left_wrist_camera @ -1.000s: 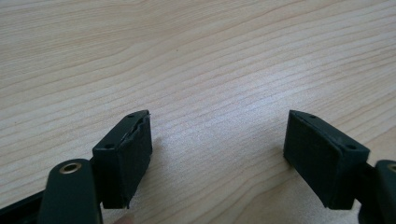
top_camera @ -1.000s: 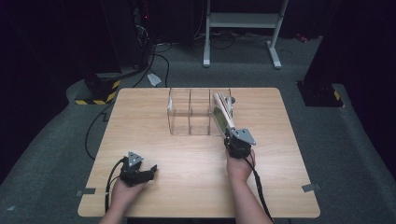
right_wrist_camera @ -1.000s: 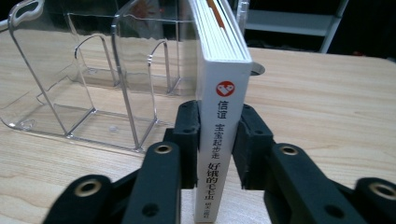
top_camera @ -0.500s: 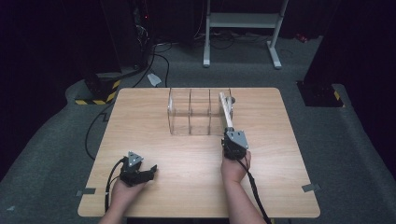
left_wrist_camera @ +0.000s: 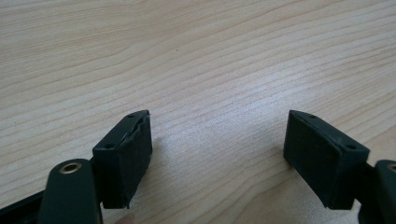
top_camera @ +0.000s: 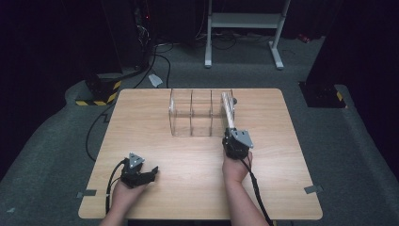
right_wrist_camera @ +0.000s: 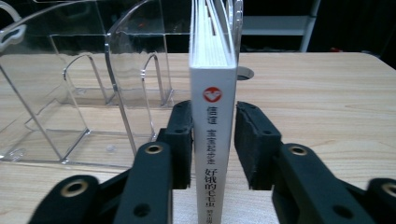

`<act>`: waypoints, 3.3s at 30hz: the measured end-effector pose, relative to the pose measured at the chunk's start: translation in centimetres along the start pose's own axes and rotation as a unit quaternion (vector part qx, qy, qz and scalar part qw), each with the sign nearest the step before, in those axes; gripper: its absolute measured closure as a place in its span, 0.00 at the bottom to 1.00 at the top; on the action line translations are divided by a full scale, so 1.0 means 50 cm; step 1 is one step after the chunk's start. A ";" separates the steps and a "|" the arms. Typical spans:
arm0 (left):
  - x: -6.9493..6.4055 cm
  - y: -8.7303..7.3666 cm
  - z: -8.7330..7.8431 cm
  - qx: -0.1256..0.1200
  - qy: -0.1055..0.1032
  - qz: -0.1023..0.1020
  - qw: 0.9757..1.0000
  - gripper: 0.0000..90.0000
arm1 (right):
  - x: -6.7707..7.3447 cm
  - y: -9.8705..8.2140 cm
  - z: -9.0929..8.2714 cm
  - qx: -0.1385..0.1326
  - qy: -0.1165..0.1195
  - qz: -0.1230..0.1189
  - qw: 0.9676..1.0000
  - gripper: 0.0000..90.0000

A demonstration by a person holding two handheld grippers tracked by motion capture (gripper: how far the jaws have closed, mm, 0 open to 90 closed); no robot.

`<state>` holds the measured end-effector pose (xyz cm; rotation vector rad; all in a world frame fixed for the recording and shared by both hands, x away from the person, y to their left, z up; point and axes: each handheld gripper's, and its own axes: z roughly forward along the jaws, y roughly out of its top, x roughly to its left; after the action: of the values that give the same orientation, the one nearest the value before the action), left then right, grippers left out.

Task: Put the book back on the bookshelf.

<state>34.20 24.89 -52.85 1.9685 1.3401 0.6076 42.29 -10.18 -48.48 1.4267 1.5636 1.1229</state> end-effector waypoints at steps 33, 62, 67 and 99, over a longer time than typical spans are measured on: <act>0.000 0.000 0.000 0.000 0.000 0.000 1.000 0.26 | -0.029 -0.040 -0.017 0.046 0.067 -0.035 0.996 0.89; 0.001 0.000 0.000 0.000 0.000 0.001 1.000 0.26 | -0.023 -0.032 -0.011 0.045 0.063 -0.033 0.996 0.86; 0.001 0.000 0.000 0.000 0.000 0.001 1.000 0.26 | -0.022 -0.031 -0.014 0.044 0.064 -0.034 0.996 0.85; 0.000 0.000 0.000 0.000 0.000 0.001 1.000 0.26 | -0.060 -0.014 -0.066 0.046 0.121 -0.036 0.991 0.48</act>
<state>34.19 24.90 -52.85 1.9693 1.3392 0.6082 39.32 -13.57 -48.09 1.3189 1.8424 1.2316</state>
